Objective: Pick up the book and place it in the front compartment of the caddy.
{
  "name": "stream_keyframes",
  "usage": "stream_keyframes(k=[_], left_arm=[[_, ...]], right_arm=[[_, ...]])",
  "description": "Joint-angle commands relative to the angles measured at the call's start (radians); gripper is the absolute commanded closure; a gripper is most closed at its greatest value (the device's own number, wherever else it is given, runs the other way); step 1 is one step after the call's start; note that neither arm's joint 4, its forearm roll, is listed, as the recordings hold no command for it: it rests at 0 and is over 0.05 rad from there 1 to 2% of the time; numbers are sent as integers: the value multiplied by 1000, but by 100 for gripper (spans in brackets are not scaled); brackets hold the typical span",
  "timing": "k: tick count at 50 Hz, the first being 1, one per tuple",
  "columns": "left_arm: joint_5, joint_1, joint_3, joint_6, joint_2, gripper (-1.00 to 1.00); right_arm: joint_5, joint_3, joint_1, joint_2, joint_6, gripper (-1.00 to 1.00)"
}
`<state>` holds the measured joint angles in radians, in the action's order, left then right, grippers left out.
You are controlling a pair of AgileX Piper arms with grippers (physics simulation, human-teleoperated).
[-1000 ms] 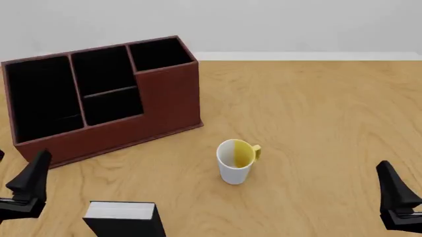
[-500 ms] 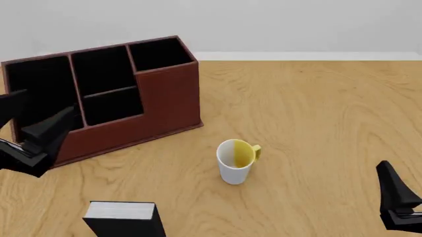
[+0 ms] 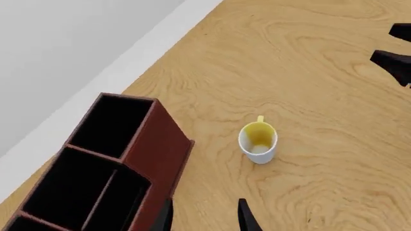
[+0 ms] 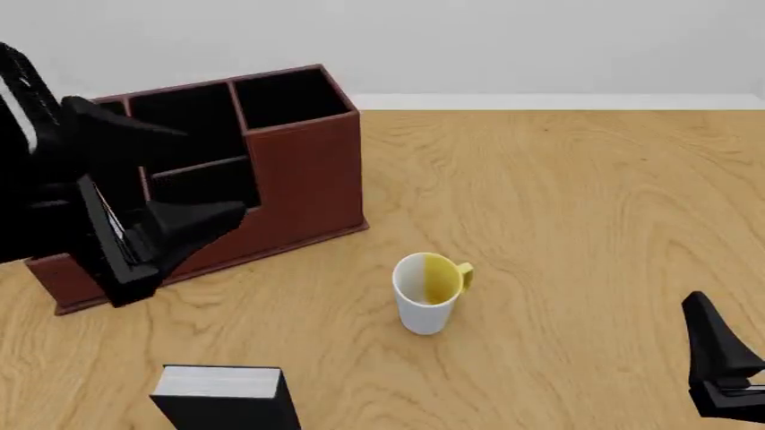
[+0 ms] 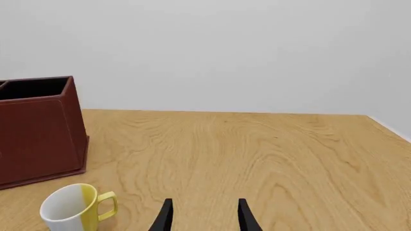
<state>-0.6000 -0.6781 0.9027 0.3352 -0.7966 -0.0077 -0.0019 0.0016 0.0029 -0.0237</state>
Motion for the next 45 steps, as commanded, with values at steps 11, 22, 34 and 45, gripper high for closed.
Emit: stream_keyframes(k=[11, 22, 34, 45], left_arm=[[-331, -169, 161, 131, -139, -100], [-463, -253, 169, 165, -136, -100], [-535, -359, 163, 90, -155, -100], [-527, -336, 80, 114, -152, -100]], right_arm=[[-1, 0, 0, 1, -1, -100], [-1, 0, 0, 0, -1, -100], [-1, 0, 0, 0, -1, -100], [0, 0, 0, -1, 0, -100]])
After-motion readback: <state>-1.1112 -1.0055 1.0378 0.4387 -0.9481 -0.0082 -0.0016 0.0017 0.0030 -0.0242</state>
